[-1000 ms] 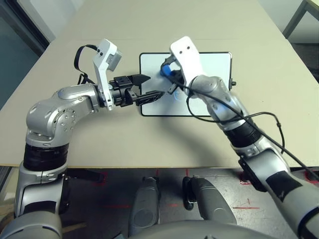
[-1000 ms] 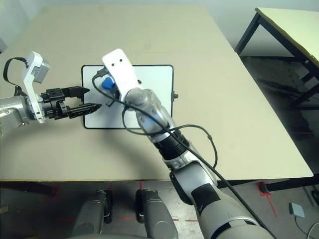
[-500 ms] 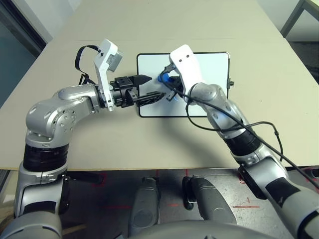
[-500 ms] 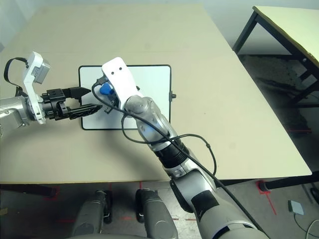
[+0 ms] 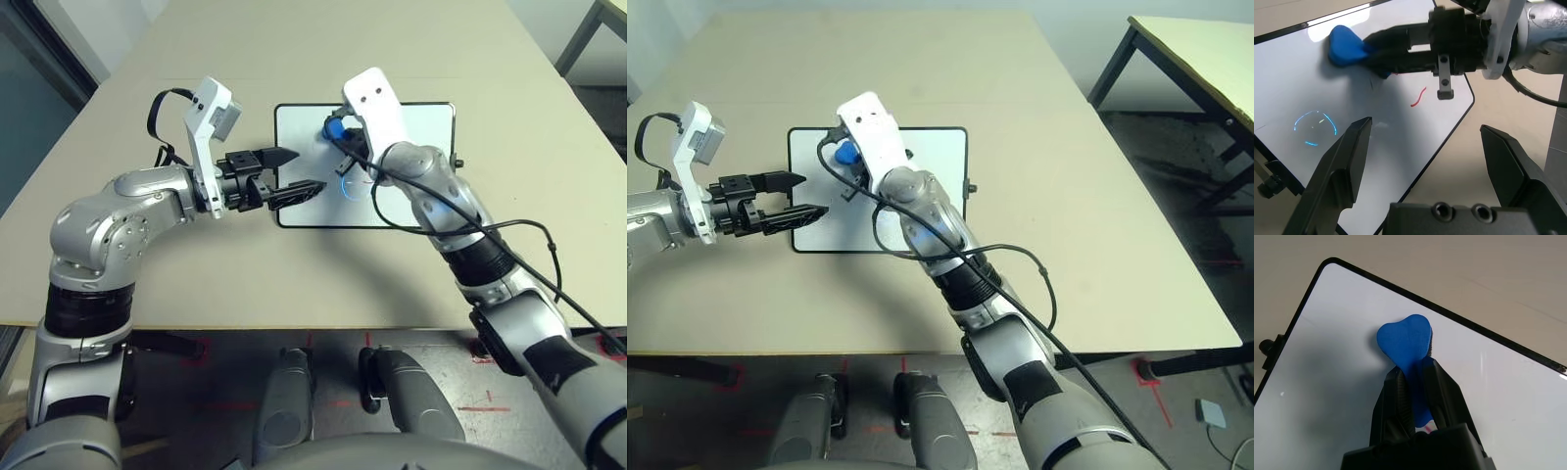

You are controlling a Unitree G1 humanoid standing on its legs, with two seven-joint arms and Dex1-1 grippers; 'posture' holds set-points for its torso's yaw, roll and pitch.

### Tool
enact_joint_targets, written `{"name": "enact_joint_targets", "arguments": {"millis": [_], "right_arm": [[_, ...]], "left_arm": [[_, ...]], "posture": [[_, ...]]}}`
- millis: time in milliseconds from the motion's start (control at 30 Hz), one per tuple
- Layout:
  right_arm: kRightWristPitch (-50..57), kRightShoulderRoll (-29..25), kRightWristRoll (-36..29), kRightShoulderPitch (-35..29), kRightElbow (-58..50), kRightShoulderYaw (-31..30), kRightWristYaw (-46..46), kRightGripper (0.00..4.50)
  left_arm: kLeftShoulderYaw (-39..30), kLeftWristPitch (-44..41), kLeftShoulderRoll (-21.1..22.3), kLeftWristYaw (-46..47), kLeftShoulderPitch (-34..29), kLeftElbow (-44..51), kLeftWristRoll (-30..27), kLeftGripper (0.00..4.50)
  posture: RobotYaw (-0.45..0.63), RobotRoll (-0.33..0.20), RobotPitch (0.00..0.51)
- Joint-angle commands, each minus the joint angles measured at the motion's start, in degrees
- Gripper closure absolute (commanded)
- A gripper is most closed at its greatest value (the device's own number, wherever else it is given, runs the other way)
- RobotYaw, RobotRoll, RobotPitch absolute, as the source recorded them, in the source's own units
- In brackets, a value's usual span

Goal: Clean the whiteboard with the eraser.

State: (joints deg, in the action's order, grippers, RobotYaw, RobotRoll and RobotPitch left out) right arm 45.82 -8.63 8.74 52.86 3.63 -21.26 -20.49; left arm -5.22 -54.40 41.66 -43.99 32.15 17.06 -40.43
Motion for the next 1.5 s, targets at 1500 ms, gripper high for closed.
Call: {"name": "enact_joint_targets", "arguments": {"millis": [1500], "right_arm": [[8.11, -6.07, 1.73, -14.21, -8.2, -1.55, -2.64, 4.1]], "left_arm": [[1.08, 0.28, 0.44, -1.26, -0.07, -0.58, 0.66, 0.0]], "posture": [[0.05, 0.0, 0.177]]}}
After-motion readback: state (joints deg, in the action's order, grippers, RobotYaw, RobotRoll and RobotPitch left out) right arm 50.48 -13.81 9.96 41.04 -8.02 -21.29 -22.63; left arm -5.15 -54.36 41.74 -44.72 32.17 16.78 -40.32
